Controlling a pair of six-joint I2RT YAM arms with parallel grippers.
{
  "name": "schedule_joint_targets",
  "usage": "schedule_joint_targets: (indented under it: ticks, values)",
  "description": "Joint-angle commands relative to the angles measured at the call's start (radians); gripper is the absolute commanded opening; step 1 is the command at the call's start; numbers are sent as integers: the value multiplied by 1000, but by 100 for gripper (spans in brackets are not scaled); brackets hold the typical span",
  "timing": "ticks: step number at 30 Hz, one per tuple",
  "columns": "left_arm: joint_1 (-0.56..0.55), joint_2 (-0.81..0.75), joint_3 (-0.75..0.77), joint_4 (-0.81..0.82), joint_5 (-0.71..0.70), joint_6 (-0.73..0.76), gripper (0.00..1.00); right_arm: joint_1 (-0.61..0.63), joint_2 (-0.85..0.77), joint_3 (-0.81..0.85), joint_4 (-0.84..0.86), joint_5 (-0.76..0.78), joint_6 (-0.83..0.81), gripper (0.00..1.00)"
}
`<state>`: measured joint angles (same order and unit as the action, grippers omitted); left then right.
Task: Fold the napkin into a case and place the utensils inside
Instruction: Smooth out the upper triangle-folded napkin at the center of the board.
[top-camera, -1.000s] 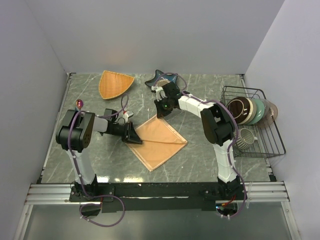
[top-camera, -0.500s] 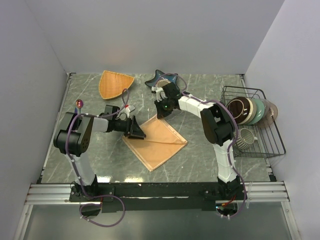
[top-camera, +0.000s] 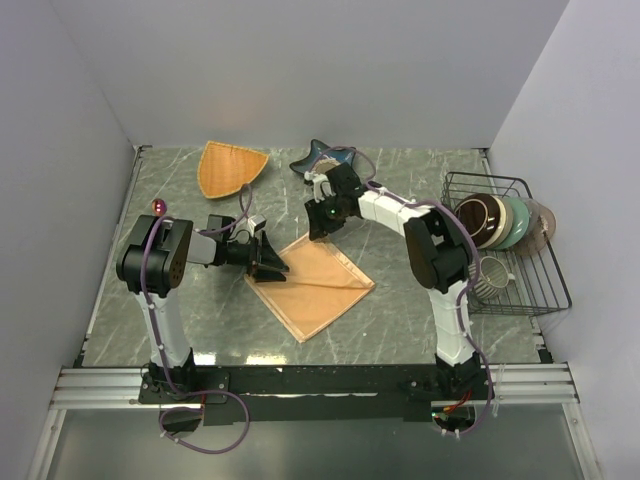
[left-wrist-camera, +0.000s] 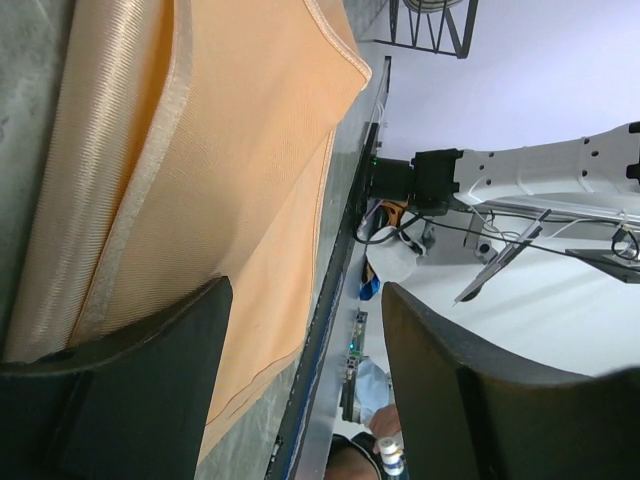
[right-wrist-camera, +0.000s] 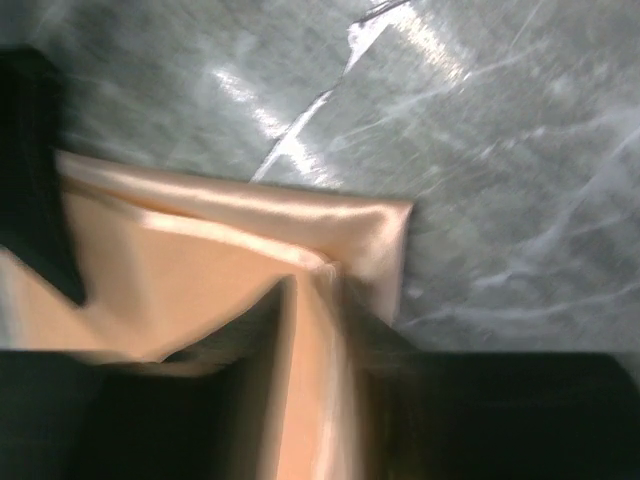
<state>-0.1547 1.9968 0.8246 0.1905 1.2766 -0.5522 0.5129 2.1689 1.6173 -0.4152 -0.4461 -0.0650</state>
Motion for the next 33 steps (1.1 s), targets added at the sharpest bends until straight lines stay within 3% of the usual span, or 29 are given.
schedule_joint_targets:
  ticks: [1,3,5,9,17,25,28,33]
  values:
    - [15,57,-42,7,-137,63,69,-31,-179,26,-1,-98,115,62]
    - [15,54,-42,7,-140,64,69,-42,-254,-47,21,-185,195,79]
    - [15,48,-44,12,-146,61,69,-39,-326,-121,53,-252,281,89]
    - [12,43,-45,14,-151,61,69,-40,-405,-380,232,-440,489,100]
    - [9,34,-44,4,-164,66,67,-36,-390,-654,613,-594,900,100]
    - [7,28,-47,0,-172,72,67,-37,-278,-683,768,-638,1008,99]
    - [7,28,-48,-8,-171,78,67,-69,-248,-686,718,-641,992,98]
    - [7,33,-47,-8,-171,80,67,-106,-219,-698,461,-637,759,98]
